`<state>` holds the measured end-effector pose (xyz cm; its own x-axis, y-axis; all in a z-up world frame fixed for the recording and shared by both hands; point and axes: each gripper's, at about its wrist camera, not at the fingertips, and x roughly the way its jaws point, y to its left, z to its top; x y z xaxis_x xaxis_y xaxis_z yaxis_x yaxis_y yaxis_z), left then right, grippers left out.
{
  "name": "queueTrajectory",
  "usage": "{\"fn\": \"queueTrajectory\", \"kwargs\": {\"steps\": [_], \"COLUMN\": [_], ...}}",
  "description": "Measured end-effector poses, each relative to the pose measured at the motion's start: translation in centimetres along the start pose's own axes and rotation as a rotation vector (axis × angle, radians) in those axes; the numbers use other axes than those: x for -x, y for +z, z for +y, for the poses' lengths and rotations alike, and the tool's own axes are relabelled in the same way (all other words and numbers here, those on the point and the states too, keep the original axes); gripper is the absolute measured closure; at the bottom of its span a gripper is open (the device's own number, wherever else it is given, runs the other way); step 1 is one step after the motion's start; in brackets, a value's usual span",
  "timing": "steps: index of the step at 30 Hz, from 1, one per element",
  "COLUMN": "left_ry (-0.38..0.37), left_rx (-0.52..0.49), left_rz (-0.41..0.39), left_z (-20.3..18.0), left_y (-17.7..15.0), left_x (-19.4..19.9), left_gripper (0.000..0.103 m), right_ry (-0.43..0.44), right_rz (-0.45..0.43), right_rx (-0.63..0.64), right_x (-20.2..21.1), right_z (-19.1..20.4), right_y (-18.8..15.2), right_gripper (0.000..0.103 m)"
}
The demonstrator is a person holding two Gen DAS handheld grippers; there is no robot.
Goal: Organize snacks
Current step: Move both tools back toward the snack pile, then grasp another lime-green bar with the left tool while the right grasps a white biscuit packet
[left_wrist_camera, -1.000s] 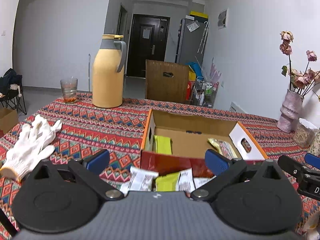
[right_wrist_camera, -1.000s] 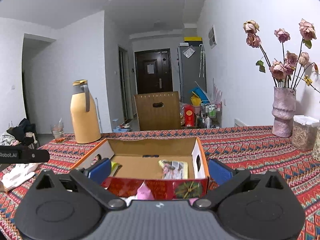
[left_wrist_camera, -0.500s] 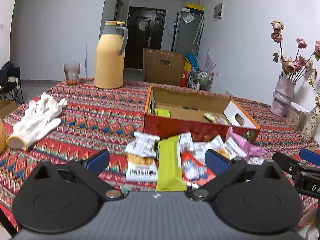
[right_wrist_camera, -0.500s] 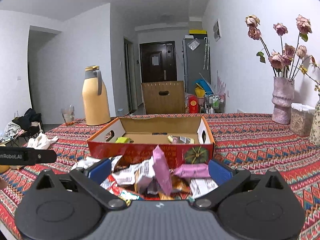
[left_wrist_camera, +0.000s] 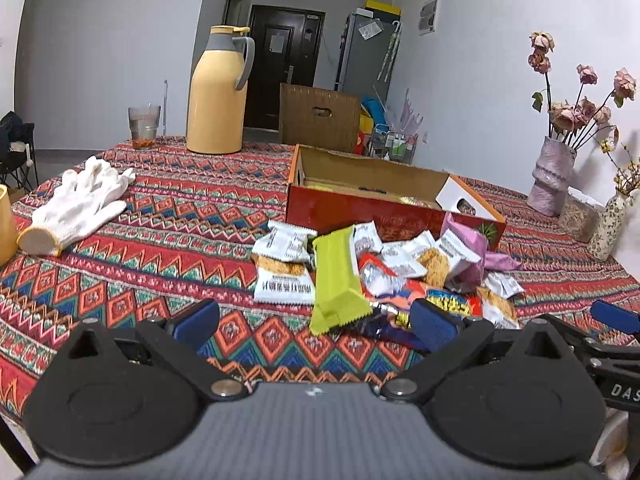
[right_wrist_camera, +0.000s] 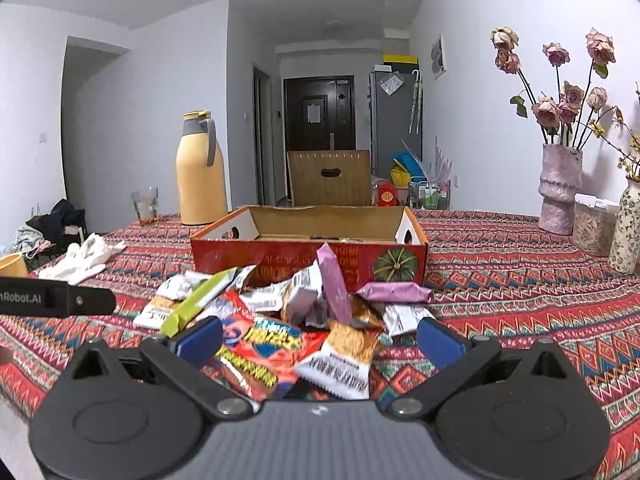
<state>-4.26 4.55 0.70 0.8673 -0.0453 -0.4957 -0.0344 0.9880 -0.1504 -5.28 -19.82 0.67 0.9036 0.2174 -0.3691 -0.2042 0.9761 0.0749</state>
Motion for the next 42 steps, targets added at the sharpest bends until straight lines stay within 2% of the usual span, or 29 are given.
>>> {"fn": "queueTrajectory", "kwargs": {"steps": [11,17,22,25,31,34,42], "left_ry": [0.020,0.054,0.048,0.043,0.028,0.024,0.022], "left_rx": [-0.019,0.008,0.011,0.009,0.011,0.012,0.022], "left_rz": [0.047,0.083,0.099,0.109,0.124,0.127,0.131], "left_z": [-0.2,0.9,1.4,1.5,1.8,1.8,1.9], "left_y": [-1.8,-2.2,-2.7,-2.9,-3.4,-3.5,-3.5], "left_x": [0.0,-0.4,-0.6,-0.8,-1.1,-1.2,-1.2], "left_gripper": [0.000,0.000,0.000,0.000,0.000,0.000,0.000], "right_ry": [0.023,0.053,0.058,0.066,0.065,0.059,0.063], "right_rz": [0.065,0.126,0.175,0.194,0.218,0.232,0.211], "right_rx": [0.036,0.055,0.052,0.057,0.064,0.077,0.092], "right_x": [0.0,-1.5,-2.9,-3.5,-4.6,-5.0,-4.5], "right_z": [1.5,2.7,3.3,3.6,4.1,4.4,4.6], "right_y": [-2.1,-2.7,-3.0,-3.2,-3.5,-3.8,-3.9], "right_gripper": [0.000,0.003,0.006,0.013,0.020,0.029,0.037]}}
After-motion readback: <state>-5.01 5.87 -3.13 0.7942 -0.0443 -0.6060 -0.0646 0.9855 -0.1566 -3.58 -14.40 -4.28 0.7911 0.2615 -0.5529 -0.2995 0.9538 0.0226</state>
